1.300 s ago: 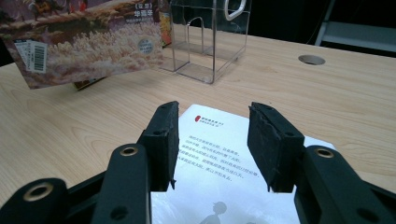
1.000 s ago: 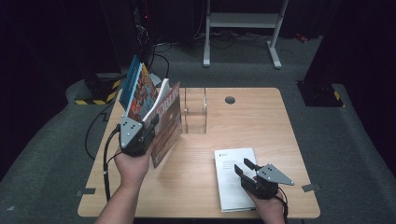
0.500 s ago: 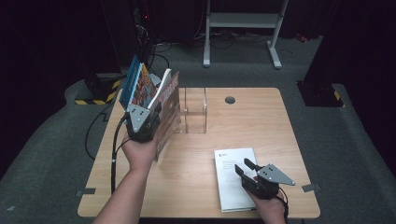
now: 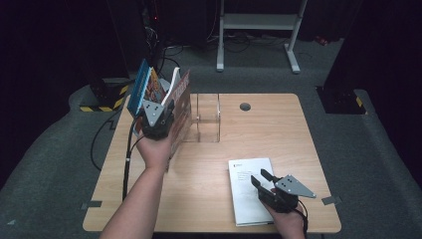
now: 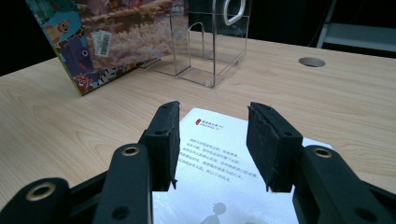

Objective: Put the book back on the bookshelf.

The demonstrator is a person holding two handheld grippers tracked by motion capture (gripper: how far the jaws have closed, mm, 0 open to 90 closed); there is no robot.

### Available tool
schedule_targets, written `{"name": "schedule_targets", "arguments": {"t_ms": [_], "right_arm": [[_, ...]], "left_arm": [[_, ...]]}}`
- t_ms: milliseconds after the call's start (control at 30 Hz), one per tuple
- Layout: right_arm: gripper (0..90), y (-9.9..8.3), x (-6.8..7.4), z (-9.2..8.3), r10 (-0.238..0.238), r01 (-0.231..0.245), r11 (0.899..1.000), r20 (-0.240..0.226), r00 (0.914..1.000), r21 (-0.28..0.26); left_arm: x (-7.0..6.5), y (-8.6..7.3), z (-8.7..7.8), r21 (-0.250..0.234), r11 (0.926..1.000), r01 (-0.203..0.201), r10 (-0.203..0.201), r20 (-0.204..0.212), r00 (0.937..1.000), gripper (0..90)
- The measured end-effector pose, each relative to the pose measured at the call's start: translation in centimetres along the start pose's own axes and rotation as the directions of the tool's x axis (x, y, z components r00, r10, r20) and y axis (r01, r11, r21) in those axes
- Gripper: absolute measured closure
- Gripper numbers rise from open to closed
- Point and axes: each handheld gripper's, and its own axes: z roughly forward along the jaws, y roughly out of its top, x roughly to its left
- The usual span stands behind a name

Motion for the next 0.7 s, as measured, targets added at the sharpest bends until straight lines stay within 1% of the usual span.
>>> {"name": "schedule_targets", "arguments": {"t_ms": [100,167,300,367,533,567,700], "right_arm": [[54.6,0.0,0.0,0.0,0.001,-0.001,1.0,-0.004,1.0,0.001],[54.5,0.0,0.0,0.1,0.0,0.0,1.0,-0.006,1.0,0.0],[54.5,0.0,0.1,-0.1,-0.001,0.001,1.0,-0.005,1.0,-0.003],[54.4,0.1,0.0,-0.2,0.002,-0.002,1.0,-0.008,1.0,-0.006],[54.4,0.2,0.0,-0.4,0.006,-0.006,1.0,-0.008,0.9999,-0.014],[54.5,0.2,0.0,-0.4,0.012,-0.012,1.0,-0.008,0.9999,-0.013],[54.5,0.2,-0.1,-0.4,0.002,-0.002,1.0,-0.01,1.0,-0.015]], "left_arm": [[0.0,-0.1,0.8,0.002,1.0,0.002,-0.002,-0.01,0.9999,84.1],[0.1,-0.1,1.3,0.003,1.0,0.001,-0.001,-0.01,0.9999,84.1],[0.1,-0.1,2.1,-0.004,1.0,0.001,-0.001,-0.02,0.9998,84.1],[0.1,-0.1,2.4,0.001,1.0,0.001,-0.001,-0.024,0.9997,84.1],[-0.3,-0.2,3.4,0.005,1.0,-0.006,0.006,-0.036,0.9993,84.1],[-0.4,-0.3,3.6,0.005,0.9999,-0.009,0.009,-0.035,0.9993,84.1],[-0.9,-0.2,4.3,0.009,0.9999,-0.011,0.011,-0.028,0.9996,84.1]]}}
